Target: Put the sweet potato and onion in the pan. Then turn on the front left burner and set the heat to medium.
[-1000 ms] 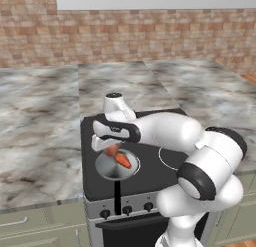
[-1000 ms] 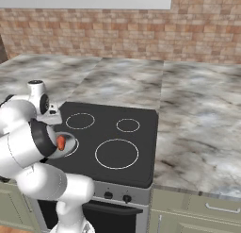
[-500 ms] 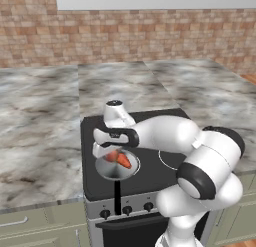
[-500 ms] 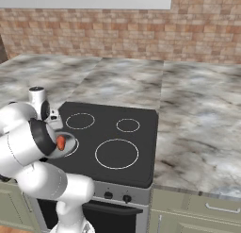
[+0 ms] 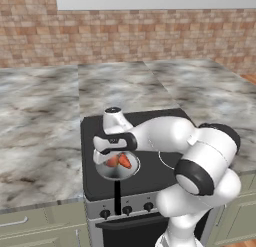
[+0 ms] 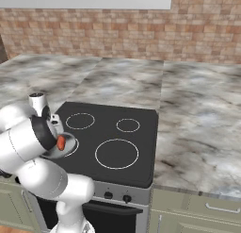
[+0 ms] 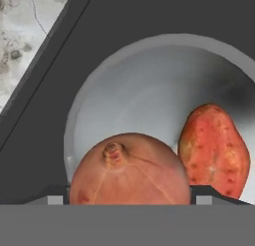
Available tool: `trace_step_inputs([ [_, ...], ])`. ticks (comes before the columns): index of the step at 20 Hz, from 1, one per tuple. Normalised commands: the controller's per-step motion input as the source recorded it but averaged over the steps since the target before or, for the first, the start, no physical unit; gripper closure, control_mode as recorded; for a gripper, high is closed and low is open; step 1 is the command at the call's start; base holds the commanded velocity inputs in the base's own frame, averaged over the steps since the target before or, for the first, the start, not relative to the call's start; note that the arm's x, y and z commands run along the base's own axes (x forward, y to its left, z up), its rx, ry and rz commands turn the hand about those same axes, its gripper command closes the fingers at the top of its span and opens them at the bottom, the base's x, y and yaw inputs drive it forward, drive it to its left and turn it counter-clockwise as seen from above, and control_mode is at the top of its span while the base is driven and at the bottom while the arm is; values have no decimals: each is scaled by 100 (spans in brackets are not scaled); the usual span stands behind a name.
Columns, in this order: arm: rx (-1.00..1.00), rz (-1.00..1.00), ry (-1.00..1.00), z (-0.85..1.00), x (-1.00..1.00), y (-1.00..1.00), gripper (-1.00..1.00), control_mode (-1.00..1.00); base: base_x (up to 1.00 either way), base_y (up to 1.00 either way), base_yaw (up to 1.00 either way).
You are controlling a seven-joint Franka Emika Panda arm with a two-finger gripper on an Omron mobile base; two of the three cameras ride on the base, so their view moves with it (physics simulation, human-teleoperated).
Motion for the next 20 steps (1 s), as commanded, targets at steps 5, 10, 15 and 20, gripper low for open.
trace_step_inputs([
  [5, -4, 2, 1, -22, 0, 1, 100, -100, 0, 0, 0],
  [10, -3, 1, 2, -13, 0, 3, 100, -100, 0, 0, 0],
  [15, -1, 0, 3, -1, 0, 4, 100, -100, 0, 0, 0],
  [20, 0, 0, 0, 0, 0, 0, -100, -100, 0, 0, 0],
])
